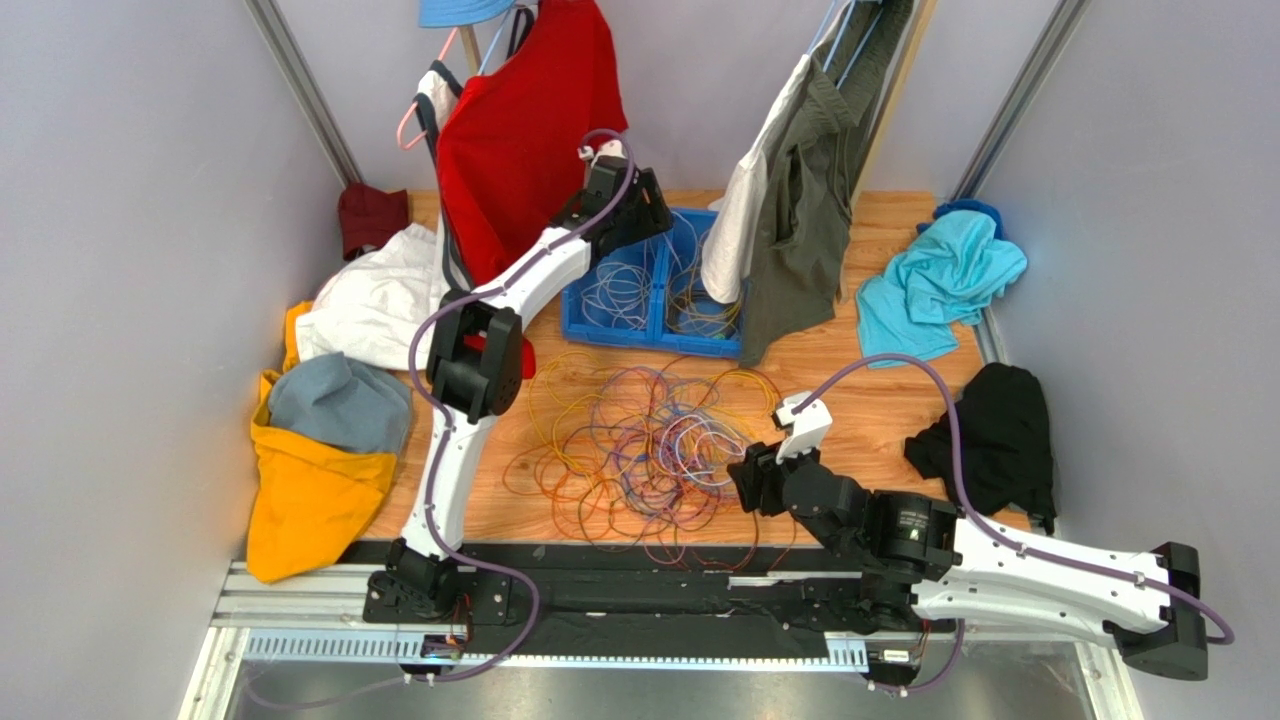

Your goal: Untangle the cables

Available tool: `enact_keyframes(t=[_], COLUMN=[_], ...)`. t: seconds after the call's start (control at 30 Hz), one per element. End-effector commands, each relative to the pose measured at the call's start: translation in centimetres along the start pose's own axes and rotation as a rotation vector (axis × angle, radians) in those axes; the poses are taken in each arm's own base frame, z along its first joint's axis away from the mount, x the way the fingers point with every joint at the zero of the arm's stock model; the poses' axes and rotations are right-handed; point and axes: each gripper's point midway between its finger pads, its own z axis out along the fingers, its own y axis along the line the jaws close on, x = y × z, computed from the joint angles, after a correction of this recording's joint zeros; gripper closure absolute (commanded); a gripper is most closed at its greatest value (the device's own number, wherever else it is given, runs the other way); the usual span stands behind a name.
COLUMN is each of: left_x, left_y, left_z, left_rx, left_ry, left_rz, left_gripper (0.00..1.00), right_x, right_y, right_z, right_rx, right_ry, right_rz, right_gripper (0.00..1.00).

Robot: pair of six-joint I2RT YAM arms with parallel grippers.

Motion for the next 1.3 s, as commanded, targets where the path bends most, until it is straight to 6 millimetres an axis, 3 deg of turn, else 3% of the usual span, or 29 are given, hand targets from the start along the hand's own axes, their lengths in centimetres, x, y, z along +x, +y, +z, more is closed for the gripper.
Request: enact_keyframes(t=[0.0, 0.4, 0.87, 1.1, 1.17, 1.2, 1.27], left_x=[-2.0, -3.6, -2.7, -2.5, -2.3, -2.2, -2.1], left_y=[-2.5, -1.6, -0.6, -0.6, -0.5, -0.3, -0.1], left_z=[0.1, 1.4, 2.8, 2.6, 2.6, 2.5, 2.4], left_rx=[0.084, 0.106, 0.105, 0.115, 0.113, 0.108, 0.104], left_ry=[-0.051, -0.089, -0.066, -0.063, -0.061, -0.057, -0.054], left_rz=[-0.049, -0.104, -0.118, -0.120, -0.120, -0.122, -0.125], left_gripper=[0.29, 0.37, 0.52, 0.75, 0.86, 0.98, 1.00], right_x=[-2.5, -2.1, -2.1, -2.1, -2.1, -2.1, -2.0], right_y=[0.3, 0.2, 0.4, 0.3, 0.3, 0.3, 0.4], right_z=[-0.5, 0.2, 0.6, 0.6, 0.7, 0.7, 0.7], right_rx=[0.009, 0.038, 0.047, 0.049, 0.048, 0.047, 0.044], right_ry=[-0.073, -0.055, -0.053, -0.056, -0.057, -0.056, -0.054], right_rz=[0.061, 0.016, -0.007, -0.008, -0.008, -0.010, -0.011], right_gripper=[0.50, 0.50, 0.50, 0.50, 0.50, 0.50, 0.50])
